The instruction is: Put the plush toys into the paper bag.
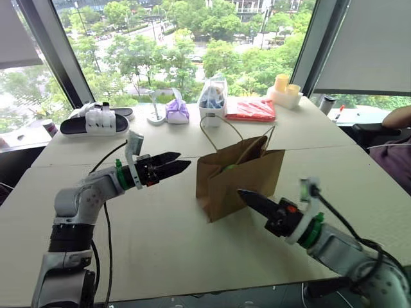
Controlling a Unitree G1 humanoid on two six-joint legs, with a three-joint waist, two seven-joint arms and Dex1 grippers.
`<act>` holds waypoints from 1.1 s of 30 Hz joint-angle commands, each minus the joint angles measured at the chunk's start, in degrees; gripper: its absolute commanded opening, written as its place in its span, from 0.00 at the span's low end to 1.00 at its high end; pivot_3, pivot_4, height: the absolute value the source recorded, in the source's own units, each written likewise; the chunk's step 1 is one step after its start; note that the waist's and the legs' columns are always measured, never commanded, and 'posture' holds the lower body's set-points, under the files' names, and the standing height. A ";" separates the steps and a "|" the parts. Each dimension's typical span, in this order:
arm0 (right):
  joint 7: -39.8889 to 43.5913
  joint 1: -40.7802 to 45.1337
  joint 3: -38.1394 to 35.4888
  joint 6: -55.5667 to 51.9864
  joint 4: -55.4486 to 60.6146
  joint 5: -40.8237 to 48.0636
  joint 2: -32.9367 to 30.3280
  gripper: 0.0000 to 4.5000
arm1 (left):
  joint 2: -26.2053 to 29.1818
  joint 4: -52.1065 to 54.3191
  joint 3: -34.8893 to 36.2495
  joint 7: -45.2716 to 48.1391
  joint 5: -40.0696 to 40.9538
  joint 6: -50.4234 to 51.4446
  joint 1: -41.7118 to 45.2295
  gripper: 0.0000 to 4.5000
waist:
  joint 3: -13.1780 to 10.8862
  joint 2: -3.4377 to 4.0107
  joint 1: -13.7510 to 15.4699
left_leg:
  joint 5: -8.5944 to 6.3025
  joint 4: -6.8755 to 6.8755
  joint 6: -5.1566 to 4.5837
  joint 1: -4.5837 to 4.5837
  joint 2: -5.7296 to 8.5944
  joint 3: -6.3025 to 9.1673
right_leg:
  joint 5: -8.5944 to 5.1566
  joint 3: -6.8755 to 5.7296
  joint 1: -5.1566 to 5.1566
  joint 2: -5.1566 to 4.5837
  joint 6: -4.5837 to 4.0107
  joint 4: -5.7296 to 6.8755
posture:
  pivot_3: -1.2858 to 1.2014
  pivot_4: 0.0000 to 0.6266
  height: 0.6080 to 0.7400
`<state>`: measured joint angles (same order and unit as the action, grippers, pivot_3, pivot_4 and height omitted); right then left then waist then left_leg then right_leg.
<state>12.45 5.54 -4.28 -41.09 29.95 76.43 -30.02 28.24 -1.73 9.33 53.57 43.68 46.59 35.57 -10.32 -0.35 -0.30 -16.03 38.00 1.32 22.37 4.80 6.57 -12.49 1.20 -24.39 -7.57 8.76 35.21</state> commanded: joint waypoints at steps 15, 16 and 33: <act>3.99 8.18 3.55 -0.12 -9.90 -15.70 7.46 0.01 | -6.81 4.60 -11.08 -0.84 -7.19 -8.82 -0.80 1.00 | 0.00 0.00 -0.23 | 0.00 -0.03 0.00 0.00 0.02 0.00 | 0.00 0.00 -0.04 0.02 0.00 0.00 | 0.52 0.24 1.00; 4.24 7.81 3.54 -0.23 -9.58 -15.91 7.76 0.01 | -7.52 3.41 -11.63 -1.11 -8.52 -10.26 -0.41 1.00 | 0.00 0.00 -0.17 | 0.00 -0.03 0.00 0.00 0.04 -0.01 | 0.00 0.00 -0.03 0.01 0.00 0.00 | 0.52 0.24 1.00; 7.52 -7.45 -1.13 -6.26 3.32 -9.69 2.53 0.00 | -9.91 -3.26 -12.79 3.70 -12.24 -15.94 4.38 0.00 | 0.00 0.00 -0.01 | 0.00 -0.01 0.00 0.03 0.09 0.00 | 0.00 0.00 -0.02 -0.01 0.00 -0.02 | 0.52 0.24 1.00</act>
<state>18.86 -1.11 -3.76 -47.15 30.20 65.04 -26.73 17.56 -5.07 -4.69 54.38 30.15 32.09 37.61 -10.32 -0.35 -0.32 -16.03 37.99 1.31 22.40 4.91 6.57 -12.49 1.18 -24.39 -7.57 8.76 35.19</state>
